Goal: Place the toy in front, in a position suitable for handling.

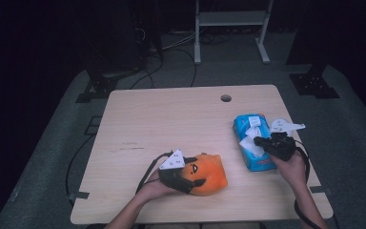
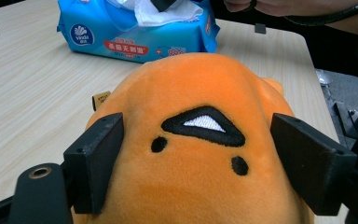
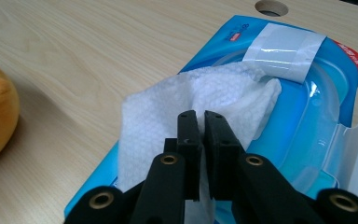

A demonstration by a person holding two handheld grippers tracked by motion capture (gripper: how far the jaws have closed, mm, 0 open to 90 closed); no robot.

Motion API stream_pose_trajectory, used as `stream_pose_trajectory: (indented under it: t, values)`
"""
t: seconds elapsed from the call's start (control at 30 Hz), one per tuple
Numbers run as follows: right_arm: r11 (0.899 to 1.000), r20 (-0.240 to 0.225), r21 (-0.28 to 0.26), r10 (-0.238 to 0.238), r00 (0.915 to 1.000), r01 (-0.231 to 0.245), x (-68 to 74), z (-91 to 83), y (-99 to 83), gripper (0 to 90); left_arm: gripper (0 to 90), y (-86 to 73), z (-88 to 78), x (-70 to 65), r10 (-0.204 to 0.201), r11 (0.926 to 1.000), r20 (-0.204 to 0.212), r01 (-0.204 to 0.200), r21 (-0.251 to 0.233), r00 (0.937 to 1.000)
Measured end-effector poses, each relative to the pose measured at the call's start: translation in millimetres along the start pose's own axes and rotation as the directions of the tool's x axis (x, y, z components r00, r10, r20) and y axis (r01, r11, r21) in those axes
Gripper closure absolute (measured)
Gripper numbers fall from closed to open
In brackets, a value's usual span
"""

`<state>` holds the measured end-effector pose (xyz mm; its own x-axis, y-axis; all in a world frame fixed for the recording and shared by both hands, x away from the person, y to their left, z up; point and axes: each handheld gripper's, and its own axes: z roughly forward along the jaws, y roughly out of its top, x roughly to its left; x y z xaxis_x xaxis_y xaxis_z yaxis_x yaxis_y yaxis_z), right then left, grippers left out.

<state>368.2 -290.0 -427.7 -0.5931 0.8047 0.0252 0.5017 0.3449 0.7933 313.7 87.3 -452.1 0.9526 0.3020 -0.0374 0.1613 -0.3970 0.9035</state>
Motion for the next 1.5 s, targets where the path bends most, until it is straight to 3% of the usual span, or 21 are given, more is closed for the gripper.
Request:
stream_pose_trajectory:
  t: [0.4, 0.67, 0.83, 0.93, 1.13, 1.27, 1.37, 1.5]
  values:
    - [0.998, -0.044, -0.049, 0.023, 0.9987, -0.025, 2.3, -14.2, 1.8, 86.3, 18.9, -0.5, 0.1, 0.3, -0.001, 1.0, 0.0, 0.001, -0.004, 1.0]
    - [0.998, -0.069, -0.062, -0.019, 0.9974, 0.015, 13.8, -18.6, 6.8, 86.4, 18.7, -1.0, -0.1, 1.1, -0.004, 1.0, 0.002, 0.004, -0.006, 1.0]
    - [0.998, -0.074, -0.039, -0.051, 0.996, 0.048, 21.2, -18.3, 7.6, 86.4, 18.6, -1.3, -0.4, 1.5, -0.005, 1.0, 0.004, 0.005, -0.006, 1.0]
    - [0.998, -0.115, -0.053, -0.039, 0.9926, 0.033, 23.5, -19.8, 7.7, 86.6, 18.6, -1.4, -0.5, 1.8, -0.006, 1.0, 0.005, 0.006, -0.006, 1.0]
    - [0.995, -0.119, -0.054, -0.089, 0.9888, 0.083, 38.0, -23.8, 14.9, 86.6, 18.3, -1.2, -0.6, 1.6, -0.003, 1.0, 0.003, 0.003, -0.004, 1.0]
    - [0.994, -0.147, -0.072, -0.088, 0.9853, 0.078, 42.5, -29.4, 16.2, 86.7, 17.9, -0.9, -1.0, 1.7, 0.002, 1.0, 0.003, -0.002, -0.001, 1.0]
    - [0.992, -0.21, -0.114, -0.077, 0.9747, 0.054, 48.3, -38.1, 18.7, 87.0, 17.3, -0.7, -1.4, 1.7, 0.005, 1.0, 0.003, -0.005, 0.002, 1.0]
    - [0.985, -0.236, -0.138, -0.137, 0.9621, 0.107, 69.7, -49.3, 27.0, 86.9, 15.2, 0.3, -1.2, 1.2, 0.001, 1.0, 0.004, -0.001, 0.004, 1.0]
